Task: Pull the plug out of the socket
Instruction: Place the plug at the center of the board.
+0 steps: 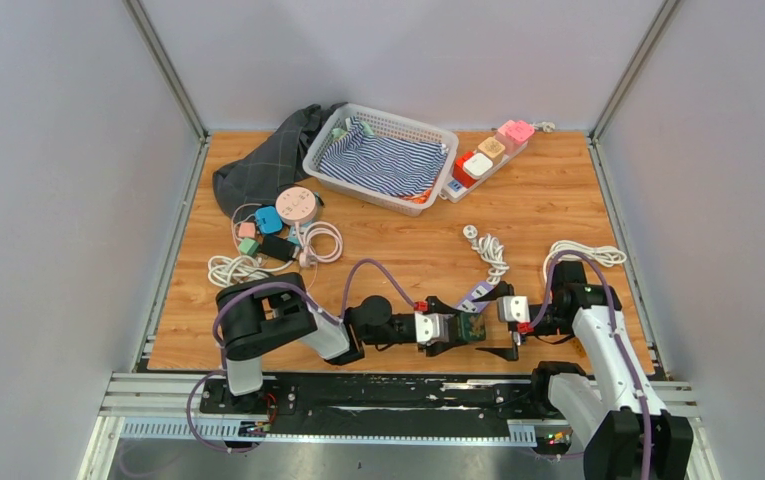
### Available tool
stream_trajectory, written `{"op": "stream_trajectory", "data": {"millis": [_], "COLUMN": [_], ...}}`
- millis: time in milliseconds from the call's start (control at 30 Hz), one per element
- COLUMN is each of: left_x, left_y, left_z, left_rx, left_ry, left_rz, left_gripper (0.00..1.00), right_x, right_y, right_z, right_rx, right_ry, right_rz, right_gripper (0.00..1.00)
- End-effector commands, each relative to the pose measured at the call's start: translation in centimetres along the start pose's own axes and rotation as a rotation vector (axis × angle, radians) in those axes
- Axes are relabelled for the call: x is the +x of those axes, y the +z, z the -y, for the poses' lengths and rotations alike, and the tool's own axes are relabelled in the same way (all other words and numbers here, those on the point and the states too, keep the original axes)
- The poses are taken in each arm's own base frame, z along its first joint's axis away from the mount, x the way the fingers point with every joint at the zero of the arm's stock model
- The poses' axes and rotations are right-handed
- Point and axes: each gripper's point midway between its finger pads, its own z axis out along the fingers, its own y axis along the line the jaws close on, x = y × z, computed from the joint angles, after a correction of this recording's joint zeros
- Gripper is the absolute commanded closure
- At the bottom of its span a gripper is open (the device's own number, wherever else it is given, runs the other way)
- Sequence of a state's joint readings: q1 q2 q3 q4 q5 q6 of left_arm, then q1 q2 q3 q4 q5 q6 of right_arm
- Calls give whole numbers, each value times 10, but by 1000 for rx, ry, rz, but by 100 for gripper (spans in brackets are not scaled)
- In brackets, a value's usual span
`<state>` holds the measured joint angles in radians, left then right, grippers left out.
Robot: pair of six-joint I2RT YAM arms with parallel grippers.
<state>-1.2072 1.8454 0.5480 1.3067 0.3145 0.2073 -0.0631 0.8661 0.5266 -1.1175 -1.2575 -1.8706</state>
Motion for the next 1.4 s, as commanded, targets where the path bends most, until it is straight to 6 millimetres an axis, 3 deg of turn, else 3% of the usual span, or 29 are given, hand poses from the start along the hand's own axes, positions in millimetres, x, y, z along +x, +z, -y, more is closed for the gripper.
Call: {"op": "stream_trajectory", "data": {"millis": [0, 400, 533, 767, 1033, 1167, 1367], "left_x": [-26, -34, -30, -33, -84, -92, -99], "left_y": [-10, -35, -46, -67, -127, -169, -207], "left_z": [-19, -71, -90, -131, -191, -221, -245], "left_rx": [-80, -208, -240, -382, -617, -763, -896], "left_ry": [-49, -416, -507, -527, -451, -487, -505], "left_rz": [101, 150, 94, -109, -91, -74, -106], "left_gripper": [100, 100, 100, 100, 100, 100, 100], "right_x": [-9, -7, 5, 8, 23, 30, 34], "right_y": [-1, -9, -12, -16, -21, -22, -23], "right_z": [4, 11, 10, 15, 19, 19, 18], "right_rx": [40, 95, 94, 140, 154, 149, 148], "right_ry": [23, 23, -34, -111, -130, -128, -129], "right_rz": [43, 15, -45, -75, -150, -177, -192], "right_gripper": [0, 0, 0, 0, 0, 0, 0]}}
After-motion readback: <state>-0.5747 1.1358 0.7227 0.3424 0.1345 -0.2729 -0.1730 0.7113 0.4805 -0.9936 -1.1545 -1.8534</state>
